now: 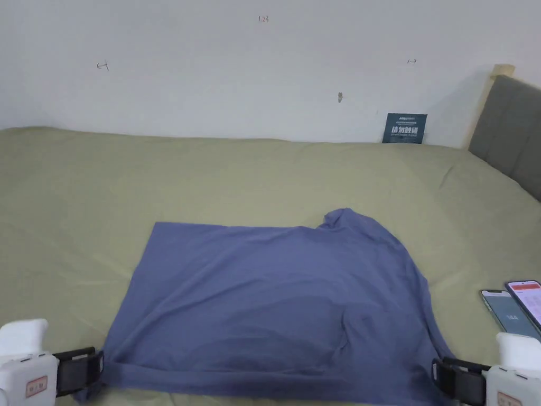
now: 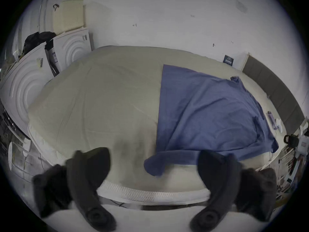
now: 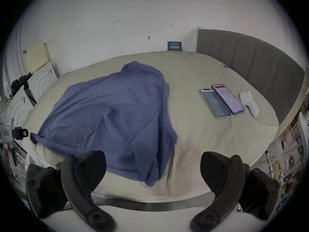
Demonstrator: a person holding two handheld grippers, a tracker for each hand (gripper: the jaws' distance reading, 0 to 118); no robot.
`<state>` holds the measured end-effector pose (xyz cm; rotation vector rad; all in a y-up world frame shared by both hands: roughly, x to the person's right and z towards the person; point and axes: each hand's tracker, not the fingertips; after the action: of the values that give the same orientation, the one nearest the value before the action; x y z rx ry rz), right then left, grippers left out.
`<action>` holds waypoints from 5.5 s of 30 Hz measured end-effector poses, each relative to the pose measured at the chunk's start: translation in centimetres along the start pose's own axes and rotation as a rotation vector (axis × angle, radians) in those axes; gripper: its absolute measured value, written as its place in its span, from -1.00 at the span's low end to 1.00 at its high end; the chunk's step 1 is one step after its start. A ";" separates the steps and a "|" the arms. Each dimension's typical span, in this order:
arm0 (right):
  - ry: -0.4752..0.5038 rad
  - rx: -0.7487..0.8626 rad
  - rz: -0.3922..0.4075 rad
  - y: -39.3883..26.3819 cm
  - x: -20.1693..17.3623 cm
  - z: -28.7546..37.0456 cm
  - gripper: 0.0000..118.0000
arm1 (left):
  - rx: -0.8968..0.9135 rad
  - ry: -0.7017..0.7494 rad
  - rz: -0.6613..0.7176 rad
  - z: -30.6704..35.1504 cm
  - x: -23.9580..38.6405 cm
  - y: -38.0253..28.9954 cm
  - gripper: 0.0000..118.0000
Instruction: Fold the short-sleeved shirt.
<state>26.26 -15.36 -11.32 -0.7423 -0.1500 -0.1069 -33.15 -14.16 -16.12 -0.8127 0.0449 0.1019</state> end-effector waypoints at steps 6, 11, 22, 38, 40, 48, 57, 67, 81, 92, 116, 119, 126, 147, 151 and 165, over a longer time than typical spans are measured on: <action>-0.006 0.036 0.031 -0.2 0.0 1.3 -1.00 | -0.005 -0.026 -0.009 0.8 -0.6 -0.3 -1.00; 0.004 0.038 0.031 -1.2 -0.1 1.9 -1.00 | -0.059 -0.059 -0.053 0.5 -0.6 -0.4 -0.97; 0.036 -0.023 0.041 -1.8 -0.7 0.9 -1.00 | -0.120 -0.016 -0.105 -3.8 0.6 -0.1 0.88; 0.073 -0.070 0.089 -1.4 -1.0 -1.9 0.82 | -0.152 -0.032 -0.040 -4.8 0.9 0.3 -0.94; 0.056 -0.113 0.092 -1.9 -0.9 -3.1 0.74 | -0.153 -0.029 -0.033 -4.9 0.9 0.2 -0.94; 0.066 -0.104 0.049 -0.9 0.9 -2.9 -0.98 | -0.136 -0.054 -0.044 -4.4 0.3 1.1 -0.94; 0.080 0.003 0.093 7.2 -0.1 -3.0 -0.98 | -0.086 -0.067 -0.059 -5.3 1.3 7.5 -0.94; 0.050 -0.039 0.097 16.4 -1.4 -12.2 -0.98 | -0.101 -0.033 -0.079 -14.1 4.2 16.4 -0.94; 0.067 -0.113 0.102 14.7 -1.4 -16.4 0.79 | -0.128 0.012 -0.075 -19.0 4.6 16.1 0.87; 0.046 -0.088 0.075 9.7 0.5 -10.5 -1.00 | -0.148 -0.047 -0.052 -12.4 3.3 10.7 -1.00; 0.105 -0.202 0.091 8.9 1.1 -15.0 0.83 | -0.252 -0.034 -0.087 -16.9 6.1 10.3 -0.85; 0.081 -0.230 0.085 8.4 1.2 -16.6 0.79 | -0.250 -0.036 -0.084 -16.9 6.0 10.2 -0.84; 0.120 -0.191 0.028 8.5 0.9 -14.6 -0.95 | -0.227 -0.031 -0.120 -15.4 5.7 10.5 -0.87; 0.199 -0.229 0.048 -1.8 1.8 -2.6 -0.95 | -0.248 -0.054 -0.079 -3.7 0.4 0.6 -0.87; 0.183 -0.222 0.006 -1.1 1.7 -2.7 0.04 | -0.259 -0.091 -0.119 -4.3 0.4 1.1 -0.46; 0.145 -0.101 0.015 8.8 -0.1 -9.5 -1.00 | -0.184 -0.049 -0.034 -13.2 2.9 12.8 -0.99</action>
<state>28.37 -15.39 -24.08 -0.8337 -0.0007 -0.1547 -31.70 -14.78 -34.64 -0.9943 -0.0249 0.0950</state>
